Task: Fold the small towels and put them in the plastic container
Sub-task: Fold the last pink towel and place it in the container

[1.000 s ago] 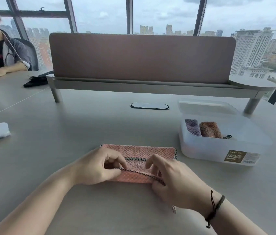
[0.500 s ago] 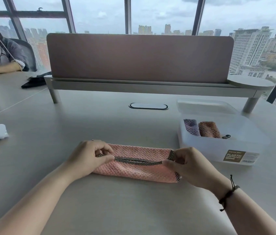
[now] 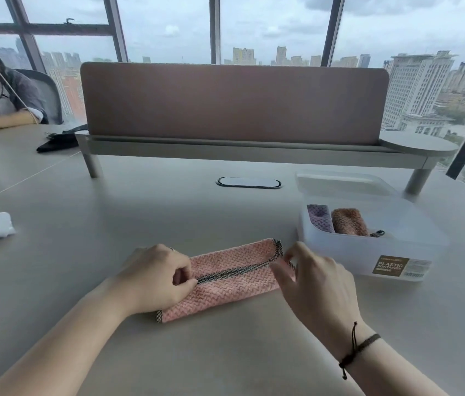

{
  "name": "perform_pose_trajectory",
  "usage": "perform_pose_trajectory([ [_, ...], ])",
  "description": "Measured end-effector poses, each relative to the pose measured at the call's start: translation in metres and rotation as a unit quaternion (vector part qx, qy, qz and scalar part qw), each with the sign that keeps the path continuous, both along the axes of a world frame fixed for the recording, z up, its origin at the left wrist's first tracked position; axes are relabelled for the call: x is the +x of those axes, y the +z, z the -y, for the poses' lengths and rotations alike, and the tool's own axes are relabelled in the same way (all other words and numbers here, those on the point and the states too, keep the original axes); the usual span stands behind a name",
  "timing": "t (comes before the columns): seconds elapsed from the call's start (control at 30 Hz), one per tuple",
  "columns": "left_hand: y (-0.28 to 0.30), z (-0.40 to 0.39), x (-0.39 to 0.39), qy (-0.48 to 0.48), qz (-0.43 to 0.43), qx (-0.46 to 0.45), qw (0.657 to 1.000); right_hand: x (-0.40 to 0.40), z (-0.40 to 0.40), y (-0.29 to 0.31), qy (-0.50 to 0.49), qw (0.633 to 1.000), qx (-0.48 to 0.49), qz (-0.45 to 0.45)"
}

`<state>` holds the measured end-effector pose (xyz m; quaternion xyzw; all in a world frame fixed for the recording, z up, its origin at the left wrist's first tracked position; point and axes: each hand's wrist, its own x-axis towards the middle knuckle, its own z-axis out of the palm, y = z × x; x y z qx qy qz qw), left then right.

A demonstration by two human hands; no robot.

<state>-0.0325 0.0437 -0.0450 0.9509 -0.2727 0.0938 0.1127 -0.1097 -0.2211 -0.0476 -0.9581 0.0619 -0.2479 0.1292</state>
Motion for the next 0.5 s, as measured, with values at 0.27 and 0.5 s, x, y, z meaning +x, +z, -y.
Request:
perform_pose_trajectory([
  [0.27, 0.022, 0.03, -0.034, -0.159, -0.408, -0.156, 0.885, 0.001, -0.025, -0.014, 0.147, 0.965, -0.013, -0.216],
  [0.5, -0.015, 0.031, -0.004, -0.137, -0.028, -0.082, 0.987, 0.015, 0.003, -0.014, 0.218, 0.929, -0.073, -0.289],
])
